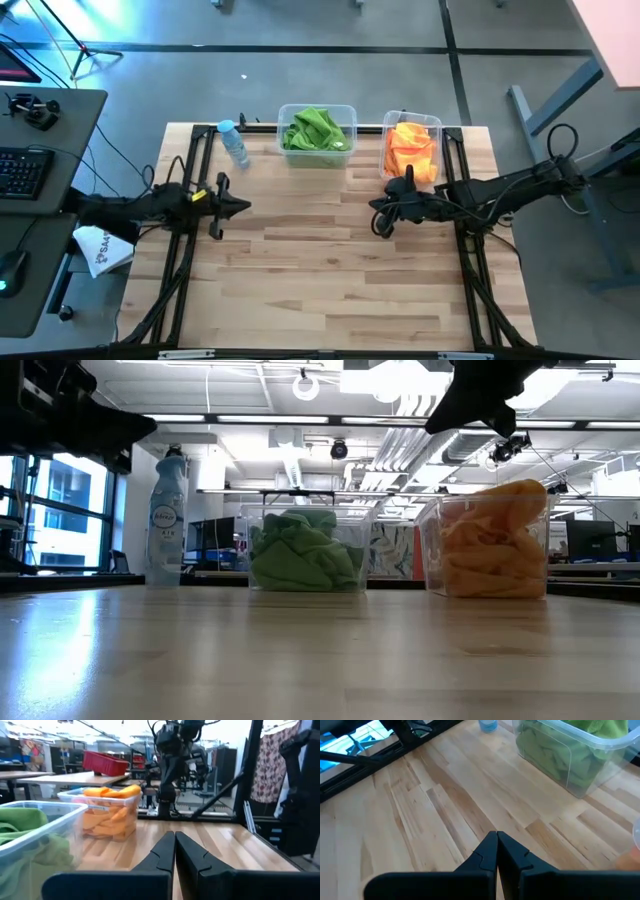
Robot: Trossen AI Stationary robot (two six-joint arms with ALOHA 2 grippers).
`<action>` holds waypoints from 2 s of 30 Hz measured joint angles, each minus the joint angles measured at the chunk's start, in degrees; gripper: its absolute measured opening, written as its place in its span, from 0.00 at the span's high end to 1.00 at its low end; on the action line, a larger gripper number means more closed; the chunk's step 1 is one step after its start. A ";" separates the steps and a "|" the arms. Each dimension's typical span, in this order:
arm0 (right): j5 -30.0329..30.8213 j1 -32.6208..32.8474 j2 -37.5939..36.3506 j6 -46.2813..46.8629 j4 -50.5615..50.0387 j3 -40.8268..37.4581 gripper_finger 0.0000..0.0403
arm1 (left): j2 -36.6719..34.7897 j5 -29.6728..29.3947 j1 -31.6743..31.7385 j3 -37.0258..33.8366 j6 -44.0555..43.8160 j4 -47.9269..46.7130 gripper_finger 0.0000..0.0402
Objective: Sort microfiber towel by color & place in baskets
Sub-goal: Return to Home Position
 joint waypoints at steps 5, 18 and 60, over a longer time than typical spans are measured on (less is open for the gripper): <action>-0.01 0.00 -0.02 0.01 0.05 0.00 1.00 | 0.02 2.37 4.59 0.01 -1.50 -4.02 1.00; -0.06 0.00 -0.02 1.91 -0.11 0.00 1.00 | 0.02 4.75 6.17 0.02 -0.98 -4.16 1.00; -19.51 -6.89 -31.87 -22.09 28.98 -39.72 1.00 | 0.02 3.59 6.17 0.02 -1.07 -4.20 1.00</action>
